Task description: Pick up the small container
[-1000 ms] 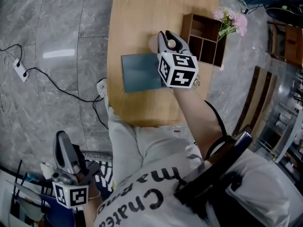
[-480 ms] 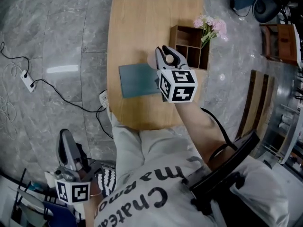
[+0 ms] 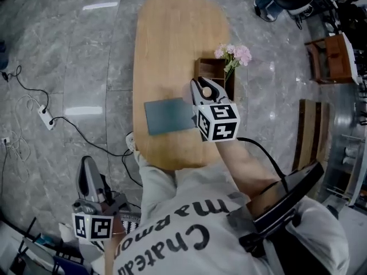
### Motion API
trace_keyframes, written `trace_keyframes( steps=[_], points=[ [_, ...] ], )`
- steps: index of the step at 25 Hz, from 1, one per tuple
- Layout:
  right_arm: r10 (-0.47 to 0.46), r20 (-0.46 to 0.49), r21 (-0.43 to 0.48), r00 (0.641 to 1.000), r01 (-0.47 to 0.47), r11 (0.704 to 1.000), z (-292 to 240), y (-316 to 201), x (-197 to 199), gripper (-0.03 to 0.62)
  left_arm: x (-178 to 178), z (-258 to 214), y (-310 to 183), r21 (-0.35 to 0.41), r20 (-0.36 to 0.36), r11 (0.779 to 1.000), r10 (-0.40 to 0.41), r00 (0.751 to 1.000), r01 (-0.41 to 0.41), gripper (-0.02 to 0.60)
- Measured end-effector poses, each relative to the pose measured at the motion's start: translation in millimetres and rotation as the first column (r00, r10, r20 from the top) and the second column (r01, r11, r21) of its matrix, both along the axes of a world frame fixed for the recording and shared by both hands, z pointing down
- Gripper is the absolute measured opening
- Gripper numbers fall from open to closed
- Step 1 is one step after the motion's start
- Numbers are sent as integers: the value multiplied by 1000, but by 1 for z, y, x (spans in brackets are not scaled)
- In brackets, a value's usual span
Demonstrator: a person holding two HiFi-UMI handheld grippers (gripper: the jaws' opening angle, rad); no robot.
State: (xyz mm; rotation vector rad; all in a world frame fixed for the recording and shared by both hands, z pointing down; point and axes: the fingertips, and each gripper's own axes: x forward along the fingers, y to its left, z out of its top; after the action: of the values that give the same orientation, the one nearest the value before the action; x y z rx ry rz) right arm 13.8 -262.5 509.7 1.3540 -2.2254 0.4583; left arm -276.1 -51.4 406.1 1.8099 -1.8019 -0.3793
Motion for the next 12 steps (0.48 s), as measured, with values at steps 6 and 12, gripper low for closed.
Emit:
trace_keyframes(
  steps=[6,12],
  points=[
    [-50,19,45,999,49,998,-59,7,7,78,13,-34,-4,66,14,998,-11,1000,10,14],
    [-62,57,79,996,57,995,-106,15,25,78,38,-62,3,119,22,993,-6,1000,3,14]
  ],
)
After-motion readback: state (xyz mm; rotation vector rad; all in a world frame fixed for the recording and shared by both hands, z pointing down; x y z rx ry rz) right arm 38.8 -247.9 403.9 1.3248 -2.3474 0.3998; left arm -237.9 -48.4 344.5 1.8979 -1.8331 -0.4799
